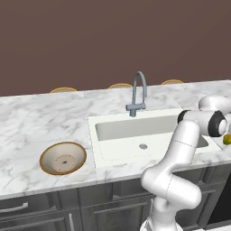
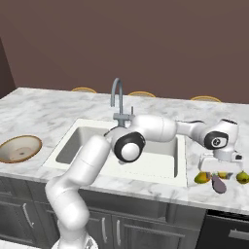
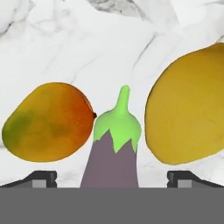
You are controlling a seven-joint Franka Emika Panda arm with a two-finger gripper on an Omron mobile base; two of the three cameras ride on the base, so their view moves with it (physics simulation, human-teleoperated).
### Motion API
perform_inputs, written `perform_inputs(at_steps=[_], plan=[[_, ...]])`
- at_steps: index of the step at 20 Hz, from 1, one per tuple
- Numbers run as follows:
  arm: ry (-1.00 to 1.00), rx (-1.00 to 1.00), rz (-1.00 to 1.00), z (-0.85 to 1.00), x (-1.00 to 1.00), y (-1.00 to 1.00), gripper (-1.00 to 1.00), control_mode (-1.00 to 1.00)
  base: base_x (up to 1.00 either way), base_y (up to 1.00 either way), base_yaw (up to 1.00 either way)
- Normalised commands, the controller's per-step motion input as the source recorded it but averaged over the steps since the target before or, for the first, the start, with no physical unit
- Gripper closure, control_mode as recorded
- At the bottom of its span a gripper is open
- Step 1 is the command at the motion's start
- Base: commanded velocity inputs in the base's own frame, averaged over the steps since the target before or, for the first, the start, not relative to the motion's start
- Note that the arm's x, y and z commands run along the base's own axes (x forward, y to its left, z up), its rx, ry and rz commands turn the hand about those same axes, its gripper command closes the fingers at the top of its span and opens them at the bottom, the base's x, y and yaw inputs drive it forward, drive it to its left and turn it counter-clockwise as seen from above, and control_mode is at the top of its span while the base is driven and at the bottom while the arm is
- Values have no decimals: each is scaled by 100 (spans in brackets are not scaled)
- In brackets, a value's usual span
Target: There is a mixed pile of frozen fruits and vegetables on the counter. Locate all the frozen vegetables and place the items in a bowl on the counter. Take all the frozen fruits and defrost them in a running sink.
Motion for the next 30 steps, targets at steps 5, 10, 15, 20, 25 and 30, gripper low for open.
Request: perform_inputs(at_steps=[5,10,15,20,25,30], plan=[[2,0,-1,-37,0,0,-100,-100,0,0,0],[2,0,0,-19,0,-3,100,-100,0,0,0],[2,0,0,-2,0,0,100,-100,0,0,0],[0,0,0,0,-1,0,100,-100,0,0,0],[-1,0,0,29,-26,11,100,-100,0,0,0],[-14,0,8,89,-45,37,100,-100,0,0,0]])
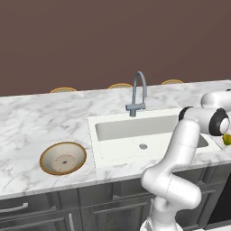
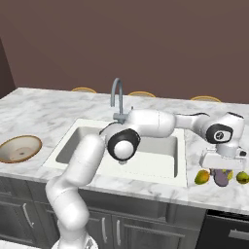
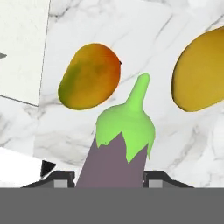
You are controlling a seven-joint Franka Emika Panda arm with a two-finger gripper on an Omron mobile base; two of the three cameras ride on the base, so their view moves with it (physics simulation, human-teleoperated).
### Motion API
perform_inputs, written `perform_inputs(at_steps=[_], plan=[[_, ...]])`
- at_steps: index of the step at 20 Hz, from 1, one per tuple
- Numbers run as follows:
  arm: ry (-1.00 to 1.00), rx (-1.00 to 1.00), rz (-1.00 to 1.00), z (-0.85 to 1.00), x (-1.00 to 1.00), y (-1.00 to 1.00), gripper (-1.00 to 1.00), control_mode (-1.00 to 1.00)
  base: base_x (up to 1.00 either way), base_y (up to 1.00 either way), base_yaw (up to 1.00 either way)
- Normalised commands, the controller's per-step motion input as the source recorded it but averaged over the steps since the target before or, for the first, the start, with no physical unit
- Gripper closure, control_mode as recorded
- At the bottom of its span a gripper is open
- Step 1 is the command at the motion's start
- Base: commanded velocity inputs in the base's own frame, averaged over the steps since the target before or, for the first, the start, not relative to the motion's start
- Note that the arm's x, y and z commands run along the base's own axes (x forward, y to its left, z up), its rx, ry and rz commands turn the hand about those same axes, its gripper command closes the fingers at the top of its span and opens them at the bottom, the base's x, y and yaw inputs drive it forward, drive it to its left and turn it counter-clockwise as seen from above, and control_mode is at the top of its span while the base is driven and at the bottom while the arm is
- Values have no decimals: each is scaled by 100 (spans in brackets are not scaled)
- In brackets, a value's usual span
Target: There is a mixed pile of frozen fruits and vegetables on the counter. Locate all the frozen vegetables and place the items in a bowl on the counter. Take all the frozen fruits and defrost them in a running sink.
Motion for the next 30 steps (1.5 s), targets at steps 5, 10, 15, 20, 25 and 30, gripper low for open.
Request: perform_inputs(at_steps=[5,10,15,20,25,30], plan=[[-5,-3,21,70,-25,67,100,-100,0,0,0],[7,-10,23,55,-12,94,100,-100,0,0,0],[2,-9,14,31,-14,100,100,-100,0,0,0],[-10,0,-4,11,-19,99,100,-100,0,0,0],[-8,0,-9,6,-10,94,100,-100,0,0,0],[0,0,-7,1,-1,97,100,-100,0,0,0]])
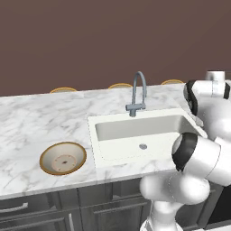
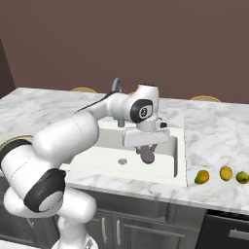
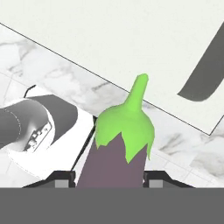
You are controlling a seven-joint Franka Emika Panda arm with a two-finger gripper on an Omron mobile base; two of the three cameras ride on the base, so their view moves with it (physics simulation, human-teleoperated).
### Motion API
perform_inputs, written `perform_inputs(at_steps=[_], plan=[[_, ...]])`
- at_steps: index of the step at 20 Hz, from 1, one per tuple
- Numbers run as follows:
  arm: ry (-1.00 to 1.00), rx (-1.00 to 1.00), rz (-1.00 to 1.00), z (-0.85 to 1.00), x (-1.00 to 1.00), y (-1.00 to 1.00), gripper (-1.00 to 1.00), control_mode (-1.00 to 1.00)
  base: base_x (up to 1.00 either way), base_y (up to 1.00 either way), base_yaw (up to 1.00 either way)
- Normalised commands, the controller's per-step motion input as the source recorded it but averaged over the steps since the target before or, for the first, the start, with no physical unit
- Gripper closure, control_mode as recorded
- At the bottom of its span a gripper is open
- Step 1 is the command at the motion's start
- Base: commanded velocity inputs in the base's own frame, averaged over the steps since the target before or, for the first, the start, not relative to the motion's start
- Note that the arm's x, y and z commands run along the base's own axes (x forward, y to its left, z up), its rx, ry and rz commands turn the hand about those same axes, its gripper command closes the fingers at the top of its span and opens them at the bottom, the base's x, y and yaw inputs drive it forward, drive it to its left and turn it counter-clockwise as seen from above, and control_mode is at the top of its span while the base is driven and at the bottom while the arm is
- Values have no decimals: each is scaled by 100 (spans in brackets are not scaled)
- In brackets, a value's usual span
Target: There is a mixed pile of frozen fruits and vegetables on the counter. Locate all the frozen vegetables and place the items in a bowl on the counter. Take all the frozen fruits and defrost them in a running sink.
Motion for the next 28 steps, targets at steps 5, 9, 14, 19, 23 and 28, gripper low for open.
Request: perform_inputs(at_steps=[5,9,14,19,23,28], plan=[[4,0,-2,0,0,100,100,-100,0,0,0],[5,0,-3,3,0,100,100,-100,0,0,0],[6,0,-3,0,0,100,100,-100,0,0,0],[7,0,-3,0,0,100,100,-100,0,0,0],[5,0,-2,-2,-3,100,100,-100,0,0,0],[7,-3,0,-10,-4,100,100,-100,0,0,0]])
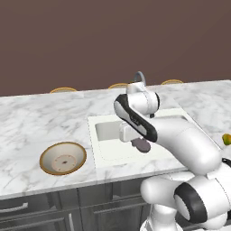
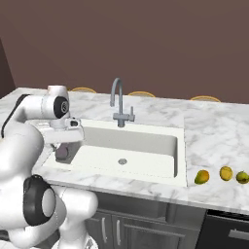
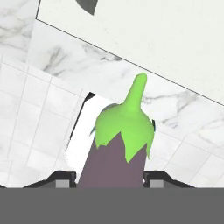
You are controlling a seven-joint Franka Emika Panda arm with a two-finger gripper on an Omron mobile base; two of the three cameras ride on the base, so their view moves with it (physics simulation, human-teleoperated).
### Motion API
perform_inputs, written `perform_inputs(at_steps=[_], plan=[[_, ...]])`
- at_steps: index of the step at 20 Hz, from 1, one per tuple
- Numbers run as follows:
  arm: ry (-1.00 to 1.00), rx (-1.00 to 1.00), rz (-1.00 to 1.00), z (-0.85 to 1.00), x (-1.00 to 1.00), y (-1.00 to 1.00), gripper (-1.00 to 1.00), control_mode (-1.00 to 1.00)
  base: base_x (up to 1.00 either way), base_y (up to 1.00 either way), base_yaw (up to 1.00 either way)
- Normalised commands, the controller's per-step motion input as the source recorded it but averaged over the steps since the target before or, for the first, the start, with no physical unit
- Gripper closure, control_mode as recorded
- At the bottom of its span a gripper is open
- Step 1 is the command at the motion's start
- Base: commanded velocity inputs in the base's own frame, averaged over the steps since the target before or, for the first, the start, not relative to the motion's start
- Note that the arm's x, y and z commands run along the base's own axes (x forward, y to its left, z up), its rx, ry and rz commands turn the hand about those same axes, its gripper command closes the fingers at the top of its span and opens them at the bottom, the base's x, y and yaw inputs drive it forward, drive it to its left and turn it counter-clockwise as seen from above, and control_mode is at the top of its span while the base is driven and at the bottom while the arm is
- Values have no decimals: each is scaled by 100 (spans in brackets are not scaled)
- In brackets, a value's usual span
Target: There is a mixed pile of frozen fruits and vegetables on the counter. Locate all the frozen vegetables and place the items in a bowl on the counter. Take all the frozen fruits and defrost them in a running sink.
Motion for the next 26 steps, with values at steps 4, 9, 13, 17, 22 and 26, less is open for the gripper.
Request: perform_inputs(at_steps=[4,9,13,17,22,26], plan=[[9,-6,2,-8,4,100,100,-100,0,0,0],[7,-6,-1,4,26,92,100,-100,0,0,0],[5,-6,-6,3,35,94,100,-100,0,0,0],[-3,-6,-15,-9,42,79,100,-100,0,0,0],[-8,0,-20,-19,48,63,100,-100,0,0,0],[-13,-5,-21,-23,39,69,100,-100,0,0,0]])
